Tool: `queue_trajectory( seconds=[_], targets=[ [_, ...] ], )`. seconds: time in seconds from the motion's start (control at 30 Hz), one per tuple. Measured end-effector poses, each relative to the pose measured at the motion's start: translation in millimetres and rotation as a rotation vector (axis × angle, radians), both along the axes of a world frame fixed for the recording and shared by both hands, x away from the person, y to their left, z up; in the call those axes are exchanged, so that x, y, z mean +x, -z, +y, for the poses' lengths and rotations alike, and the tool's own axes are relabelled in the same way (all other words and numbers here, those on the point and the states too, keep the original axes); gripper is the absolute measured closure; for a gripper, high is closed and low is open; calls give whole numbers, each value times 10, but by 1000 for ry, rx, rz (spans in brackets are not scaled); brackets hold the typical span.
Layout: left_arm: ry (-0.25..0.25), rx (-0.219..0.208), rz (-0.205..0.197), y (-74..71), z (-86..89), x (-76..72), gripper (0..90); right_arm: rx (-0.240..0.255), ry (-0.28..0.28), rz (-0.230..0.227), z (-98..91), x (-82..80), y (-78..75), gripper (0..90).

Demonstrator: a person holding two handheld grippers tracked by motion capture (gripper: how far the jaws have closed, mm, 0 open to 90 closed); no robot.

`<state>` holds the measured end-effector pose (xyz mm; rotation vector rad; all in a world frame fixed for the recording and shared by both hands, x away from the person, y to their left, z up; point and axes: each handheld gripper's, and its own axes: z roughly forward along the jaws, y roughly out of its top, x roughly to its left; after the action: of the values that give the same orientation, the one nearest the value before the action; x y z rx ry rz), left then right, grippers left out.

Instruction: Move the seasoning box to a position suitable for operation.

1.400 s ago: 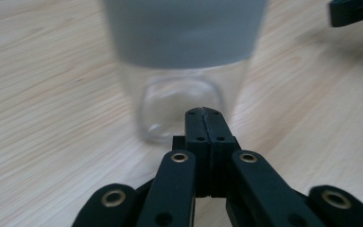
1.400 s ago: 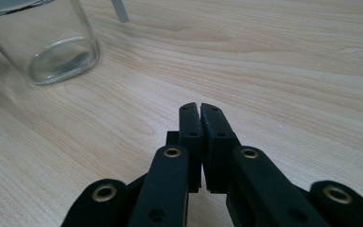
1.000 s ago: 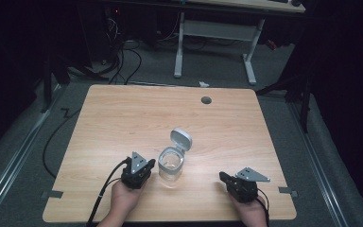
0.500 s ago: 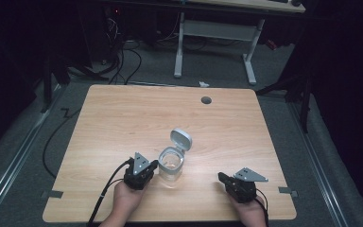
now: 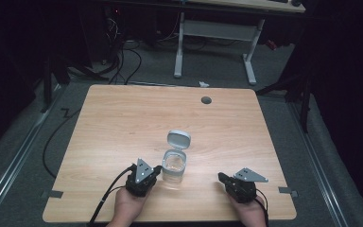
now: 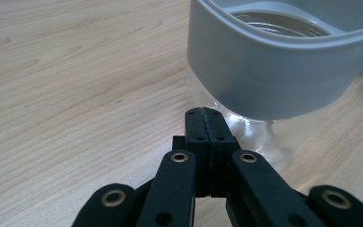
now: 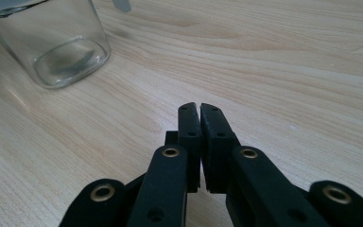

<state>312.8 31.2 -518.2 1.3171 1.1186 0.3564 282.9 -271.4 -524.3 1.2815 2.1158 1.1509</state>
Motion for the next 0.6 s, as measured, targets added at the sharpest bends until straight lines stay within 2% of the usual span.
queue_trajectory(
  seconds=[0.33,0.5,0.6],
  targets=[
    [21,-16,-1,-5,-46,-59,900,-4,-2,3,15,-5,1,873],
    [27,-6,-2,-7,45,-51,867,0,1,-13,35,0,-20,880],
    [21,-25,0,7,115,-83,815,7,8,-35,116,47,-66,899]
  ],
)
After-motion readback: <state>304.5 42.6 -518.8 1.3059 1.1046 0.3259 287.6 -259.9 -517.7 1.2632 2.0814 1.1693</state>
